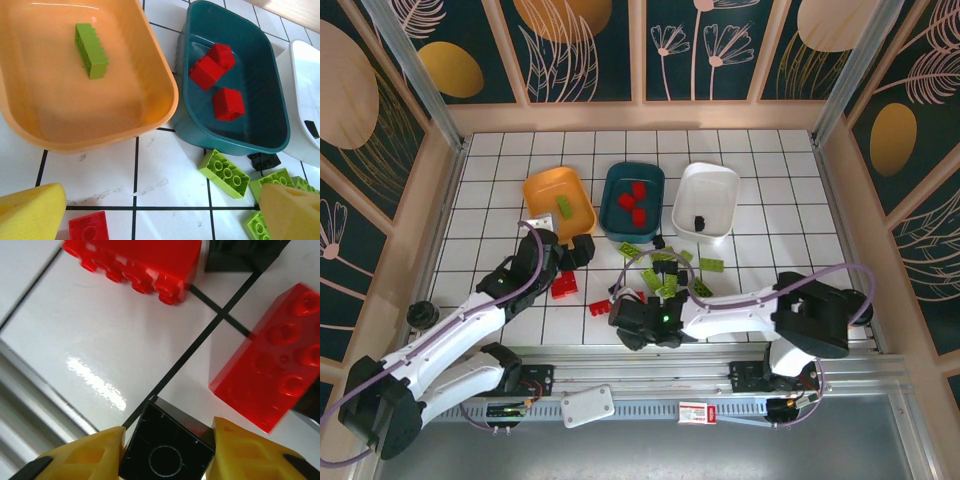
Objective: Sort the legos into containers by color
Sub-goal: Pick up the lego from the bottom-center of the table, then place the lego in the container, then pick up the lego from the bottom-center of the table.
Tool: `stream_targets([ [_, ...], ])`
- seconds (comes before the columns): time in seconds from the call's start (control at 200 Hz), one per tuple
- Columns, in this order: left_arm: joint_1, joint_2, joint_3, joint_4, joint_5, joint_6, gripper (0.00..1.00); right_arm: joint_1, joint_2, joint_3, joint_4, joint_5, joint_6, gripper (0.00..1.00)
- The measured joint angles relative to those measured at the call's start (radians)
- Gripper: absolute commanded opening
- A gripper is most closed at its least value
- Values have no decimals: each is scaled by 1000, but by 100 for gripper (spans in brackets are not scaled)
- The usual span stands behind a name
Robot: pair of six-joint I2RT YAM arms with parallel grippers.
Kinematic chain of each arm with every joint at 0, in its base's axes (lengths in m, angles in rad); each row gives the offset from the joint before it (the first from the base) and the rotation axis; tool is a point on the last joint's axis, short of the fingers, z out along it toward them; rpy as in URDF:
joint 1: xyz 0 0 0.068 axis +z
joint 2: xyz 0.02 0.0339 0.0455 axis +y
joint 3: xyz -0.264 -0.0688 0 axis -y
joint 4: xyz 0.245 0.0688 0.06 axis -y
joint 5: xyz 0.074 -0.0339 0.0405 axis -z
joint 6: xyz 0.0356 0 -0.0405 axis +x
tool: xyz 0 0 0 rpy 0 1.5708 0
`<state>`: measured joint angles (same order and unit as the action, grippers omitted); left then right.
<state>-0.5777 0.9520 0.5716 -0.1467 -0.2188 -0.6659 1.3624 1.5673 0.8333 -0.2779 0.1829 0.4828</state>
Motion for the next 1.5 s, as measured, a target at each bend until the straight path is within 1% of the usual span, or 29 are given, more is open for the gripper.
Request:
stream_targets([
  [0.06, 0, -13, 0, -1, -2, 3, 98, -20, -65, -13, 3, 0, -9, 27],
  [0.1, 0, -22, 0, -1, -3, 3, 99, -51, -115, -17, 6, 0, -15, 26],
  [0.16, 0, -33, 0, 0, -3, 3, 98, -127, -187, -19, 18, -2, -32, 26],
  [0.225, 0, -39, -4, 0, -2, 3, 99, -247, -253, -19, 41, 0, -56, 26],
  [0.27, 0, -41, -10, 1, 1, 3, 99, -352, -287, -19, 66, 3, -72, 26],
  [0.355, 0, -43, -28, 1, 5, 2, 99, -539, -301, -18, 112, -1, -93, 26],
  [0.44, 0, -42, -42, 1, 14, 2, 98, -705, -258, 0, 148, -14, -111, 26],
  [0.5, 0, -42, -48, 1, 25, 0, 98, -785, -195, 32, 166, -24, -119, 27],
  [0.676, 0, -42, -60, 2, 50, -10, 98, -918, 39, 155, 200, -49, -128, 29],
  [0.726, 0, -42, -65, 2, 56, -15, 98, -949, 98, 183, 203, -56, -129, 32],
  [0.766, 0, -42, -71, 2, 63, -20, 99, -968, 139, 203, 206, -60, -129, 38],
  [0.911, 0, -42, -84, 2, 85, -29, 98, -996, 233, 264, 205, -61, -124, 61],
  [0.961, 0, -42, -88, 2, 90, -32, 98, -996, 242, 281, 203, -68, -135, 66],
  [1.021, 0, -42, -90, 1, 96, -34, 98, -995, 241, 295, 202, -72, -132, 69],
  [1.111, 0, -42, -90, 1, 105, -35, 98, -993, 220, 304, 199, -76, -134, 71],
  [1.231, 0, -43, -90, 1, 106, -35, 98, -966, 117, 263, 192, -68, -133, 71],
  [1.296, 0, -44, -90, 2, 106, -35, 99, -918, 18, 208, 192, -53, -132, 72],
  [1.336, 0, -47, -90, 1, 106, -35, 98, -871, -47, 172, 188, -47, -129, 72],
  [1.396, 0, -54, -90, 1, 105, -35, 99, -778, -142, 114, 184, -37, -117, 72],
  [1.496, 0, -64, -90, 0, 99, -35, 98, -587, -265, 23, 161, -33, -80, 73],
])
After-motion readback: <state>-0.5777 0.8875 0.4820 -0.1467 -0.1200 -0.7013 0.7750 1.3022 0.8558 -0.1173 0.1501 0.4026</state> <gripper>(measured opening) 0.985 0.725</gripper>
